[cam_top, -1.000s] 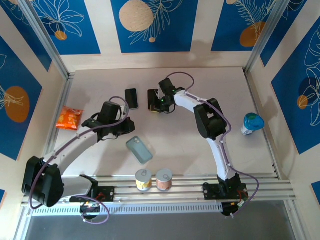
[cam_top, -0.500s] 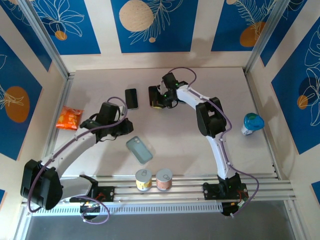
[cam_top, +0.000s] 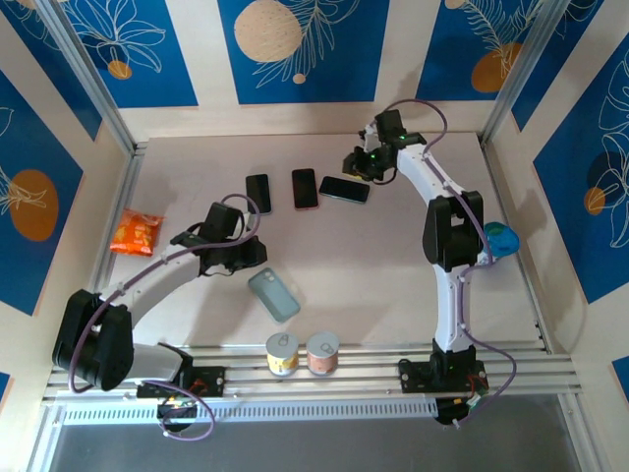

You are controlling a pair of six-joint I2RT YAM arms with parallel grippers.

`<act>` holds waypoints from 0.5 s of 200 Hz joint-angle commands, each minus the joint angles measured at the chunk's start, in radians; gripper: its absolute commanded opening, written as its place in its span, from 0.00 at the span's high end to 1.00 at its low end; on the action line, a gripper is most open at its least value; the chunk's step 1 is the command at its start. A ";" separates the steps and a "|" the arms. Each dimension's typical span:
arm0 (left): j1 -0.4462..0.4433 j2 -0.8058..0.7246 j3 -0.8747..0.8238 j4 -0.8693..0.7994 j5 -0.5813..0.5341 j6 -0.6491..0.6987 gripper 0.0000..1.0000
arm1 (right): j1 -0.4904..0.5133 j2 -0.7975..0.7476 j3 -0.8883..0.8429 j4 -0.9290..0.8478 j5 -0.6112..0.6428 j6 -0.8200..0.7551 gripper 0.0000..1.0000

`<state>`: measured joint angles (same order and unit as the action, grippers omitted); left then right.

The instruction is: Put the phone into the phone case

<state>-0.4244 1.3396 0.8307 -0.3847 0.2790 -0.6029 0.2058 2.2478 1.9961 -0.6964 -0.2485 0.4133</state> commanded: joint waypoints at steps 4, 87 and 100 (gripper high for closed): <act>0.008 0.000 -0.007 0.003 0.005 0.015 0.85 | -0.011 0.092 0.080 -0.093 0.013 0.012 0.96; 0.008 0.012 -0.008 0.020 0.012 0.012 0.86 | -0.060 0.156 0.055 -0.104 0.045 0.072 1.00; 0.009 0.013 -0.011 0.023 0.012 0.012 0.86 | -0.059 0.154 0.037 -0.105 0.053 0.073 1.00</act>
<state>-0.4240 1.3415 0.8307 -0.3809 0.2794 -0.6003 0.1543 2.3943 2.0563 -0.7750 -0.2077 0.4667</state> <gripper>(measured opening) 0.144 0.043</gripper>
